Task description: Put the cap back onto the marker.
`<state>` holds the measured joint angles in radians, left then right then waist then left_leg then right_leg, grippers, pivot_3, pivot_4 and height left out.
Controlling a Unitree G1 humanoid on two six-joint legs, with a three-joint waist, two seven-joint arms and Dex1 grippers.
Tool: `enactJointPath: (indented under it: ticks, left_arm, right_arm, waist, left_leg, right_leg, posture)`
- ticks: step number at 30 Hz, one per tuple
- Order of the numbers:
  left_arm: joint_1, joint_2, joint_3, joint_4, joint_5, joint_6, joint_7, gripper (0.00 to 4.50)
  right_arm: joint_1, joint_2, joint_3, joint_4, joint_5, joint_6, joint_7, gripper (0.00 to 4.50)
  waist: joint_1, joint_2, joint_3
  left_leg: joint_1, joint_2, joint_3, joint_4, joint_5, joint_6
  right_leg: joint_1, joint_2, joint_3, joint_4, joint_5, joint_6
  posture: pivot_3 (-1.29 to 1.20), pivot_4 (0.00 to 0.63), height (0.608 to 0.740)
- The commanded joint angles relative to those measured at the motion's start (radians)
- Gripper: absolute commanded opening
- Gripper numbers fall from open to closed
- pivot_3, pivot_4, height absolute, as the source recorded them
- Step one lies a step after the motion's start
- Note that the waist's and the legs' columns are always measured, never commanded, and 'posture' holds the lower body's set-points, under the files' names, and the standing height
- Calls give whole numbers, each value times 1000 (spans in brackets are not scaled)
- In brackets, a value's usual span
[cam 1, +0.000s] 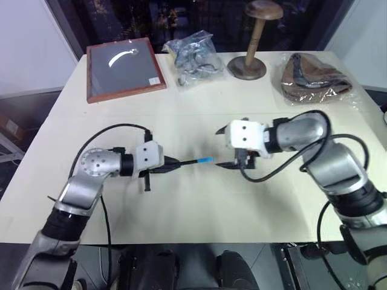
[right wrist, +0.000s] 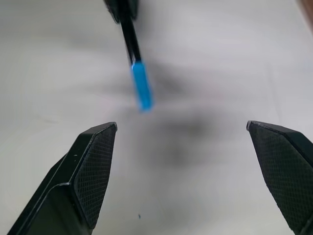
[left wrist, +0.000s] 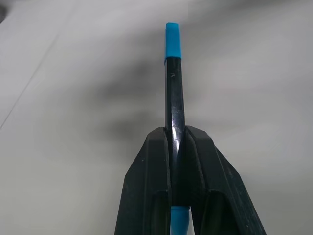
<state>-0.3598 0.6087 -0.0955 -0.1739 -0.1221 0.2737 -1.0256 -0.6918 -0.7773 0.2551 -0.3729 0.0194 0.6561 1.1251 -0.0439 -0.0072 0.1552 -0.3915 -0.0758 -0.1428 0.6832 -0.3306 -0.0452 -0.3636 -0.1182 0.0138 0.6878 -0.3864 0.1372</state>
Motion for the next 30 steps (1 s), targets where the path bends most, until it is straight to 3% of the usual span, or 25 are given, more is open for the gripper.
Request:
enactJointPath:
  ticks: [1,12,17,24,30]
  left_arm:
    - [46,-73,126,-149,-37,247,229,0]
    - [161,-310,333,-532,-109,936,647,0]
    - [190,-357,341,-593,-83,1087,760,0]
    - [222,-383,330,-622,-99,1168,803,0]
    - [224,-404,344,-644,-124,1170,801,2815]
  right_arm:
    - [55,4,-95,-102,29,125,-89,4397]
    - [225,21,-130,-300,101,343,-240,4397]
    - [233,9,-120,-318,138,368,-269,4397]
    - [208,-13,-101,-288,165,346,-284,4397]
    - [196,-24,-94,-278,182,338,-288,4500]
  waist:
    - [1,0,0]
    - [5,0,0]
    - [10,0,0]
    - [27,0,0]
    - [32,0,0]
  left_leg:
    - [0,0,0,0,0,0]
    - [0,0,1,1,0,0]
    - [0,0,2,1,0,0]
    - [1,0,3,1,0,0]
    - [1,0,3,1,0,0]
  right_leg:
    - [0,0,0,0,0,0]
    - [1,0,1,-1,0,0]
    - [2,0,2,-3,0,0]
    - [2,0,3,-4,0,0]
    - [2,0,3,-4,0,0]
  posture:
    - [0,150,740]
    - [0,150,740]
    - [0,150,740]
    - [0,150,740]
    - [0,150,740]
